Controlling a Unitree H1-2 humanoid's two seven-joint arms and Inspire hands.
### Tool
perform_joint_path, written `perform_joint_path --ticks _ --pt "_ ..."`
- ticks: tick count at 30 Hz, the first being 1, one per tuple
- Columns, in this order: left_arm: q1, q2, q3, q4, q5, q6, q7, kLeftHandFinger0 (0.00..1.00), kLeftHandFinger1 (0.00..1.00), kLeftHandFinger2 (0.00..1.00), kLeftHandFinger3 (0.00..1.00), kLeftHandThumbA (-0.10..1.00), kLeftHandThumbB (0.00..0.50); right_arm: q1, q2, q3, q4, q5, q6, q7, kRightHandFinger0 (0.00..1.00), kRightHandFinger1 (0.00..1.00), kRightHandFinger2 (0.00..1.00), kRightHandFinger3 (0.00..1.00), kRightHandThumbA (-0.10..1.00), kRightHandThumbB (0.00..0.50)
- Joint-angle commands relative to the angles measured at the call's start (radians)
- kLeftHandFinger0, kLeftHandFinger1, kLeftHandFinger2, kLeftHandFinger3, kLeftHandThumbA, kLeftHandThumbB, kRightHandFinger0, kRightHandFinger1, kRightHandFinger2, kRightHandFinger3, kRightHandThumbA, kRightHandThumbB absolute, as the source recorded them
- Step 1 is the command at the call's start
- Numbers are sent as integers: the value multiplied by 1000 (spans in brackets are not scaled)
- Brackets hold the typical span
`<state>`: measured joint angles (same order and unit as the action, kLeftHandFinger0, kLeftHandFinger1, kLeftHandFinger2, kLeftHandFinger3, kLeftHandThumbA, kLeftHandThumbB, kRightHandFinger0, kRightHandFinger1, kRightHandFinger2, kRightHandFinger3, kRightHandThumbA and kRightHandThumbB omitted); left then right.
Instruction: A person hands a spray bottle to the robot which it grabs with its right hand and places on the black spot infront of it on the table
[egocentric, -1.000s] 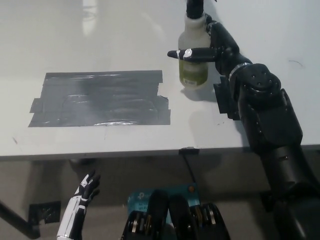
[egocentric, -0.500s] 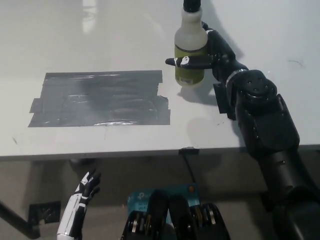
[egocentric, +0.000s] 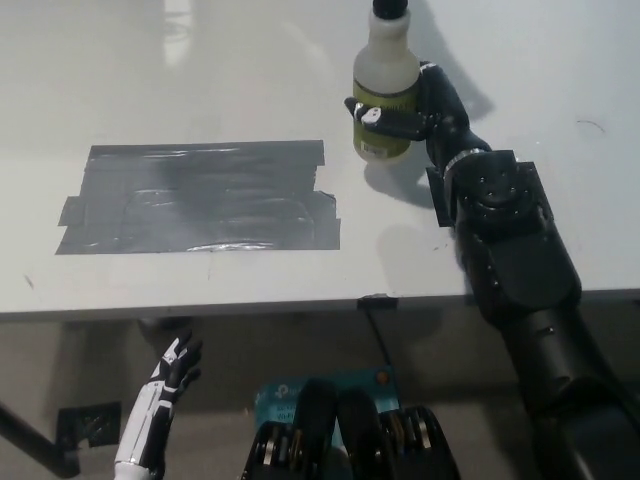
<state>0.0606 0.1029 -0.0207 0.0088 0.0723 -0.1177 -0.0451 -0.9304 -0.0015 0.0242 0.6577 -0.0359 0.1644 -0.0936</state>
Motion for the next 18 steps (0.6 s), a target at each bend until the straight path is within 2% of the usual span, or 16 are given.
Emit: perform_joint_path --ticks 1,3,4,6,7,8,9,10,11,12,14,15,16,18 --pt "-16 6 6 -19 -3 -15 1 1000 1000 1000 1000 1000 120 -92 8 -16 -28 -58 -140 -121 30 0 0 22 539 384" --pt "-18 8 5 -14 4 -24 4 1000 1000 1000 1000 1000 128 -94 13 -28 -27 -43 -154 -120 1 0 0 1 511 367" --pt "-18 9 5 -13 7 -24 5 1000 1000 1000 1000 1000 140 -94 15 -37 -27 -28 -161 -113 0 0 0 0 470 340" --pt "-19 9 5 -14 10 -22 5 1000 1000 1000 1000 1000 142 -90 18 -60 -39 9 -159 -92 0 0 8 0 480 362" --pt "-19 9 5 -13 6 -21 3 1000 1000 1000 1000 1000 137 -87 16 -67 -42 20 -174 -83 0 0 24 0 482 353" --pt "-19 8 6 -14 -4 -19 -2 1000 1000 1000 1000 1000 121 -80 12 -68 -55 16 -181 -82 0 6 86 0 512 362" --pt "-18 8 6 -15 -4 -19 -2 1000 1000 1000 1000 1000 106 -74 8 -71 -64 12 -185 -82 0 18 125 0 499 359" --pt "-21 8 7 -16 -2 -19 0 1000 1000 1000 1000 1000 95 -67 1 -81 -75 11 -196 -83 0 67 226 0 477 349" --pt "-25 8 8 -16 -2 -18 0 1000 1000 1000 1000 1000 95 -66 -2 -88 -79 14 -201 -84 0 67 226 0 477 349" --pt "-25 8 8 -14 -2 -20 1 1000 1000 1000 1000 1000 96 -62 -6 -91 -81 11 -212 -89 0 122 316 10 482 343" --pt "-24 9 9 -12 0 -26 2 1000 1000 1000 1000 1000 107 -46 -20 -100 -90 -6 -243 -108 26 146 343 41 531 378" --pt "-25 10 10 -11 3 -28 3 1000 1000 1000 1000 1000 122 -40 -29 -104 -94 -15 -248 -117 102 139 332 20 571 415" --pt "-26 10 10 -10 0 -33 2 1000 1000 1000 1000 1000 116 -30 -46 -111 -97 -18 -254 -116 170 135 334 5 603 431" --pt "-24 11 12 -11 -1 -32 3 1000 1000 1000 1000 1000 115 -18 -64 -109 -106 -35 -252 -120 32 184 391 47 663 468"
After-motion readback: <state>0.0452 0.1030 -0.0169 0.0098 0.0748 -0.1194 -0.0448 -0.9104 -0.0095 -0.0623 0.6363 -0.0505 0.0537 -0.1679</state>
